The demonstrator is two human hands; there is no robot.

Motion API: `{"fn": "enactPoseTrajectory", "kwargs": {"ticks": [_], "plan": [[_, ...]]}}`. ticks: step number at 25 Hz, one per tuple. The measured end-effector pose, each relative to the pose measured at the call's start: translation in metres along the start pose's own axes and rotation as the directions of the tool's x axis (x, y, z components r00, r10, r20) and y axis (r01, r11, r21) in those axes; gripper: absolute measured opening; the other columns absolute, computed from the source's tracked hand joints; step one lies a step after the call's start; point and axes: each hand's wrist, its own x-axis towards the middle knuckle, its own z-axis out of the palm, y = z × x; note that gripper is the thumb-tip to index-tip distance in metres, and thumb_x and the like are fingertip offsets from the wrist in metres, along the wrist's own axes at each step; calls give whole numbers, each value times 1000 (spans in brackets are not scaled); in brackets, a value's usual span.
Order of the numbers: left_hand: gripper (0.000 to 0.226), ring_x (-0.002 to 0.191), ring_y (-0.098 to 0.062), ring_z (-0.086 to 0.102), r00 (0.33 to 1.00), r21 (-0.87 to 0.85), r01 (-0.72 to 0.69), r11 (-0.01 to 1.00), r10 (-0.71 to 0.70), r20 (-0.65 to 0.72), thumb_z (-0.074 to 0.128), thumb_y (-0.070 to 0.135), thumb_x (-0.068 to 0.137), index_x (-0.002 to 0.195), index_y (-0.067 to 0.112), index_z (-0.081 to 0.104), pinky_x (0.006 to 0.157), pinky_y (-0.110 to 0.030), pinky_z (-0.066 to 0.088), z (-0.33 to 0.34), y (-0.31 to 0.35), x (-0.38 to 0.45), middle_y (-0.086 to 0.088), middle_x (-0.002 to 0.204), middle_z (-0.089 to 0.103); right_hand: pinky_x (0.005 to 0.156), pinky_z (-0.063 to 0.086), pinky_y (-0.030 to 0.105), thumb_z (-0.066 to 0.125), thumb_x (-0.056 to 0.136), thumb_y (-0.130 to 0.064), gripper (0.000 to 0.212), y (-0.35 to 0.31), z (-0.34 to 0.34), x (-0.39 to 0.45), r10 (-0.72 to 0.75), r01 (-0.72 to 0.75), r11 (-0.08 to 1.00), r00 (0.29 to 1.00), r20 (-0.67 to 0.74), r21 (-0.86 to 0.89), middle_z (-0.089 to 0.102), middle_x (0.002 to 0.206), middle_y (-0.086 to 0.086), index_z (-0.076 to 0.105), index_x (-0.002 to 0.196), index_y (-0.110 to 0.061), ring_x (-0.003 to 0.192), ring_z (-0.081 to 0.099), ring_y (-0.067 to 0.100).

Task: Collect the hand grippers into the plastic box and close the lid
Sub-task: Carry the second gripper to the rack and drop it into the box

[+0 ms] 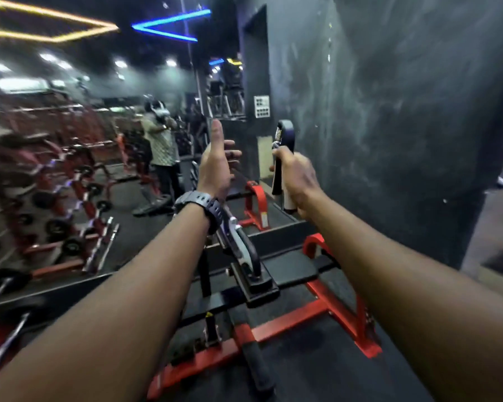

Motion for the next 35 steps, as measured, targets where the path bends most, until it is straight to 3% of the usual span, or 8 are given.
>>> {"fn": "enactPoseTrajectory", "kwargs": {"ticks": [6,10,13,17,24,28,30,35], "plan": [[73,84,-26,59,978,61,-154,986,161,-134,28,66,97,110,3,63,83,-43,50,-91,83,-46,-16,94,65,100,52,58,51,76,-59,44,-88,64,-47,-159,144,985,973,169,98,76,99,7,69,89,-20,107,68,36],[90,104,-27,65,947,236,-143,961,202,-249,24,80,80,126,12,63,103,-55,45,-165,122,-88,-17,120,69,98,51,56,48,79,-56,49,-113,126,-86,-235,187,967,917,321,175,73,109,14,69,96,-15,100,65,31],[77,98,-32,69,895,335,-131,933,257,-364,21,78,84,113,22,64,93,-48,52,-235,152,-129,-11,110,72,82,49,49,47,85,-52,43,-135,181,-133,-277,190,954,852,445,230,69,95,10,67,92,-14,88,59,28],[84,108,-41,66,831,440,-90,894,311,-461,17,71,93,143,12,50,103,-61,47,-337,198,-188,-17,119,70,92,50,53,46,77,-59,54,-177,253,-210,-317,174,941,753,576,290,69,105,15,64,97,-12,98,62,33],[77,83,-18,71,644,504,-68,861,424,-637,25,72,91,118,11,63,78,-34,57,-536,291,-360,-5,97,75,103,48,54,44,88,-60,66,-261,412,-400,-414,159,906,523,745,392,66,119,11,63,121,-6,110,62,31],[75,89,-14,60,529,584,35,811,481,-699,18,63,99,139,10,54,77,-31,48,-649,343,-456,-9,117,69,104,48,51,44,91,-59,68,-301,492,-514,-427,101,897,448,786,429,67,127,14,63,131,-7,116,62,33],[72,80,-12,58,493,576,45,816,483,-724,20,63,99,134,12,58,66,-25,47,-691,361,-495,-3,102,70,105,48,52,45,91,-56,67,-319,527,-564,-424,76,899,405,810,432,67,125,13,62,130,-4,115,62,31],[129,90,-22,52,484,612,95,785,501,-718,29,97,56,149,9,44,65,-24,40,-769,376,-542,-12,108,57,99,51,50,47,94,-54,64,-350,610,-645,-424,29,896,346,837,443,70,118,10,60,133,-5,114,64,31]]}}
